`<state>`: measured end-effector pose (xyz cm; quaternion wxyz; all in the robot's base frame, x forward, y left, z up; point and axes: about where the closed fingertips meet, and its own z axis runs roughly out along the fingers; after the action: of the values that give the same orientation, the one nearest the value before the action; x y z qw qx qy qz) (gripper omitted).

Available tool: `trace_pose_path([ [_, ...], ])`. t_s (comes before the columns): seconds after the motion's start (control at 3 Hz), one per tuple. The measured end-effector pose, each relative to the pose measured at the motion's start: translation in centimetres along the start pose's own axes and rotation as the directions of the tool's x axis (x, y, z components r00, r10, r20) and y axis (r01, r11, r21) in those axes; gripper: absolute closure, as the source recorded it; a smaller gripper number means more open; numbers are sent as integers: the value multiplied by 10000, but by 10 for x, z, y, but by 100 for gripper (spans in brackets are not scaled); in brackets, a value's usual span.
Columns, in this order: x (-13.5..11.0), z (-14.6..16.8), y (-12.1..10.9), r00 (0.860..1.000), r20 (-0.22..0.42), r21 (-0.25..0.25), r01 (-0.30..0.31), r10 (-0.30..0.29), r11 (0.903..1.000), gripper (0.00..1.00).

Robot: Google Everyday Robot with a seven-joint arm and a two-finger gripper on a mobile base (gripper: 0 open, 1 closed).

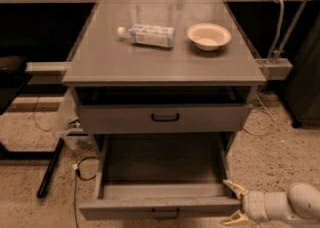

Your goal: Open middle drawer

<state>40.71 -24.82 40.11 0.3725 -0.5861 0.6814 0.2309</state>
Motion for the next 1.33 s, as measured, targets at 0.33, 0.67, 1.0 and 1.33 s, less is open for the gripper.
trace_pose_path([
  [0.33,-4,-5,-2,10000,0,0,1,-1,10000,61],
  [0.67,-4,-5,-3,10000,0,0,1,-1,10000,84],
  [1.0,0,-10,10,10000,-21,42,16,-15,10000,82],
  [1.33,0,-10,10,10000,-21,41,16,-16,10000,58],
])
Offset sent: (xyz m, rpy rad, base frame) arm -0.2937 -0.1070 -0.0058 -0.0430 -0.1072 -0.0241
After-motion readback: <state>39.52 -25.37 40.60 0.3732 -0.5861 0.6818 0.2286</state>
